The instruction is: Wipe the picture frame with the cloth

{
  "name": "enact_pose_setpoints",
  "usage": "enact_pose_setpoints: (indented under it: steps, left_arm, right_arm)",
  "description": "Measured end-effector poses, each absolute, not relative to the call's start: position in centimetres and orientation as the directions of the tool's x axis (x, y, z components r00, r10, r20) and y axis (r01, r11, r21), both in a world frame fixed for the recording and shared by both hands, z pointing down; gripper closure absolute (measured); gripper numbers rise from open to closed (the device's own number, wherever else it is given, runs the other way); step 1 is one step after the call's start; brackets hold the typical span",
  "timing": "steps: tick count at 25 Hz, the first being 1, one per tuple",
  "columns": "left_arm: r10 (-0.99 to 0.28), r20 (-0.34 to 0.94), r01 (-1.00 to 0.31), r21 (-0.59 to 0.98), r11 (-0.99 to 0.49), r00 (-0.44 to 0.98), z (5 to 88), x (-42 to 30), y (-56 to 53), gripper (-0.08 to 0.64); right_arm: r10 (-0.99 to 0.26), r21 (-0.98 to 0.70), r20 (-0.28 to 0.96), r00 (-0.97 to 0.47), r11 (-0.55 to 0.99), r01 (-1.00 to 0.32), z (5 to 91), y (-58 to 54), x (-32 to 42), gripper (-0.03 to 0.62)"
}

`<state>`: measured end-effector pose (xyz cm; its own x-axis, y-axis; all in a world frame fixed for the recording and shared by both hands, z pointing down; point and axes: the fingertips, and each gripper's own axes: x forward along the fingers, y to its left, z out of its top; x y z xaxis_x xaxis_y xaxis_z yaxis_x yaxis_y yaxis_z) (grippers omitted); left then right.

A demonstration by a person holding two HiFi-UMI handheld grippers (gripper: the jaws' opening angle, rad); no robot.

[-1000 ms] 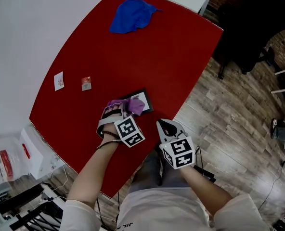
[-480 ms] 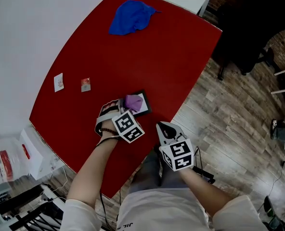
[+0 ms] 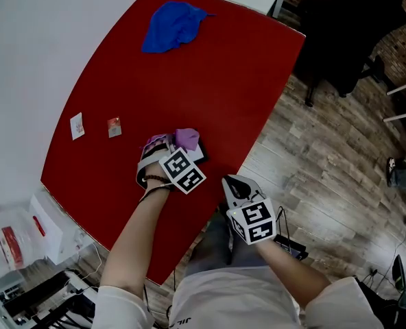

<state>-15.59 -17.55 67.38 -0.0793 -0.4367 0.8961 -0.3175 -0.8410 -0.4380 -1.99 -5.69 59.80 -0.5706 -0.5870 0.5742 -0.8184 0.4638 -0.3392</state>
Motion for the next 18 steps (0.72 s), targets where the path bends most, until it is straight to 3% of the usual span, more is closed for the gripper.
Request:
enact_pose_setpoints:
  steps: [9, 18]
  left_arm:
    - [-0.409, 0.912, -0.242, -0.404, -0.882, -0.033, 67.2, -13.0, -9.5, 0.497]
    - [-0.450, 0.890, -0.330, -0.449, -0.830, -0.079, 65.9, -14.6, -18.4, 0.497]
  right_arm:
    - [-0.583, -0.352, 0.565, -0.584, 0.470, -0.810, 59.9, -6.2, -2.5, 0.588]
    - [-0.593, -0.357, 0.574, -0.564, 0.439, -0.825, 60.2, -5.9, -1.3, 0.588]
